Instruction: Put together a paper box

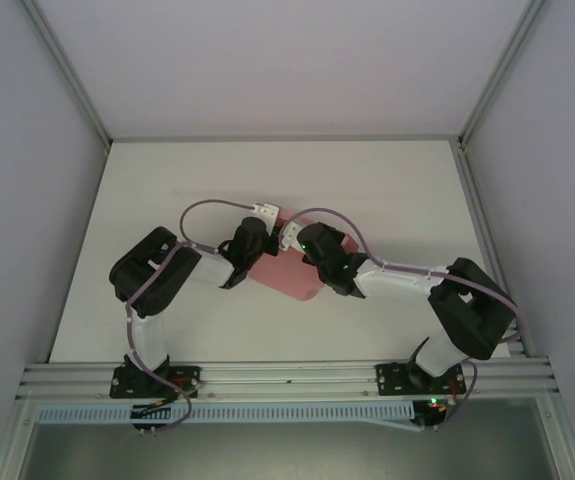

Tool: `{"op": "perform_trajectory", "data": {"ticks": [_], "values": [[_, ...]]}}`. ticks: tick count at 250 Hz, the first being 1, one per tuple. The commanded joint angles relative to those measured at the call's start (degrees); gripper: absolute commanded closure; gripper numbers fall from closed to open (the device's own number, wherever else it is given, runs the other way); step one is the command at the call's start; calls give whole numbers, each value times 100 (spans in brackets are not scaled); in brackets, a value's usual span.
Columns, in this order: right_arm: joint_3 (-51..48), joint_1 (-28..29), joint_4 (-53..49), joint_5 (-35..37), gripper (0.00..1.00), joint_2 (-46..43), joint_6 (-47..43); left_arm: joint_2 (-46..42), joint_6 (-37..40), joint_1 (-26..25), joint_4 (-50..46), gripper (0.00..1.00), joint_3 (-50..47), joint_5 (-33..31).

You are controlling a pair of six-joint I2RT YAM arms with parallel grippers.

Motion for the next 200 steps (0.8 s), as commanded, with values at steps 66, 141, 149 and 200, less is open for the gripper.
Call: {"op": "perform_trajectory", "data": {"ticks": [66,141,149,200], "values": [[-26,-3,-1040,-351,100,162,316,-18,-5,224,-217,59,262,1163],[-30,-5,-1045,-213,100,70,381,50,71,244,-760,90,527,395],[-39,-5,-1044,-175,100,55,363,31,107,243,-801,92,501,329],[-17,-7,-1118,-15,100,21,390,-33,264,238,-953,100,278,-668]]}}
